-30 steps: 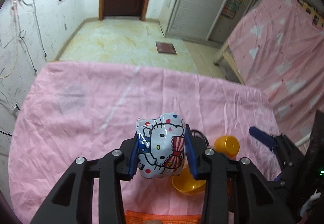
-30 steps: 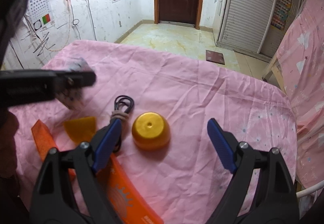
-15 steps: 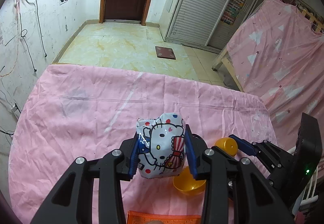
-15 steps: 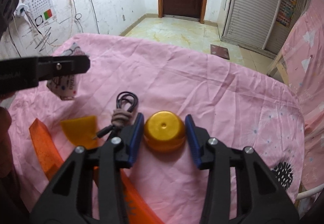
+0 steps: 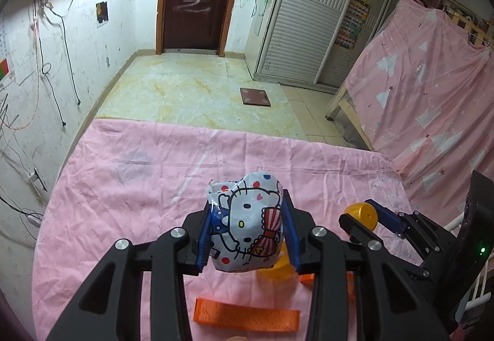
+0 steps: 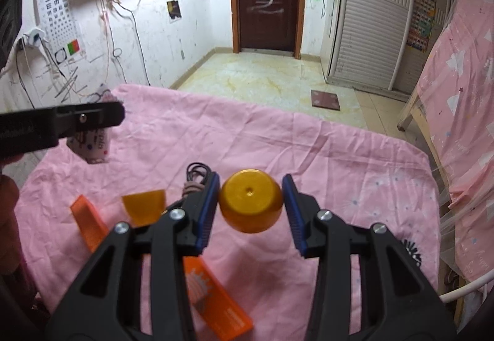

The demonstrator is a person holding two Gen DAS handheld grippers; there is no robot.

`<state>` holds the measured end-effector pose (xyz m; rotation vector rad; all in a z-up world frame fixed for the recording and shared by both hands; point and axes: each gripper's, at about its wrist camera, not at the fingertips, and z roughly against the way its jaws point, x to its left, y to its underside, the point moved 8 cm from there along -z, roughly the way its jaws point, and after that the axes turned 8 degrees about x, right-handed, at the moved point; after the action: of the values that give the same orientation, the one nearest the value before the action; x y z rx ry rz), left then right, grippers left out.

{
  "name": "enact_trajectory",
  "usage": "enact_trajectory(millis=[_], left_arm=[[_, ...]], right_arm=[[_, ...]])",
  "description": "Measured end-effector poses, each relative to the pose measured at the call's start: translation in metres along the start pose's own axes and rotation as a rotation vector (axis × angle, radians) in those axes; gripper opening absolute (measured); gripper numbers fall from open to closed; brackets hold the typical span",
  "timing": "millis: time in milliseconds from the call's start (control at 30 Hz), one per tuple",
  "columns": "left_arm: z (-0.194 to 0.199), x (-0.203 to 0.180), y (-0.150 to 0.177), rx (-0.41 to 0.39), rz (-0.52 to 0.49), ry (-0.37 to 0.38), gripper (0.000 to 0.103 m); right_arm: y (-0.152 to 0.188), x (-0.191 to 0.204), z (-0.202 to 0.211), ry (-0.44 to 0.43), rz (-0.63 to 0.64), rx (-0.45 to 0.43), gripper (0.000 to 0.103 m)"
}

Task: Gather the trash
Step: 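Carry the Hello Kitty wrapper and yellow lid to the yellow bin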

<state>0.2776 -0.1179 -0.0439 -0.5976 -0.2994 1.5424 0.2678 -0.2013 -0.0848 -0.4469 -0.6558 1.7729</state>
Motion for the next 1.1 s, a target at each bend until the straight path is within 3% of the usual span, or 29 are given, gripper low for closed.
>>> enact_trajectory(millis=[567, 1100], left_arm=[[0.041, -0.067, 0.02, -0.047, -0.111, -0.001, 0.032], [0.043, -0.181, 0.058, -0.032, -0.286, 0.029, 0.032]], right_arm=[[0.031, -0.054, 0.073, 0.028, -0.1, -0.116, 0.04], [0.108, -0.157, 0.141, 0.112, -0.302, -0.201, 0.04]])
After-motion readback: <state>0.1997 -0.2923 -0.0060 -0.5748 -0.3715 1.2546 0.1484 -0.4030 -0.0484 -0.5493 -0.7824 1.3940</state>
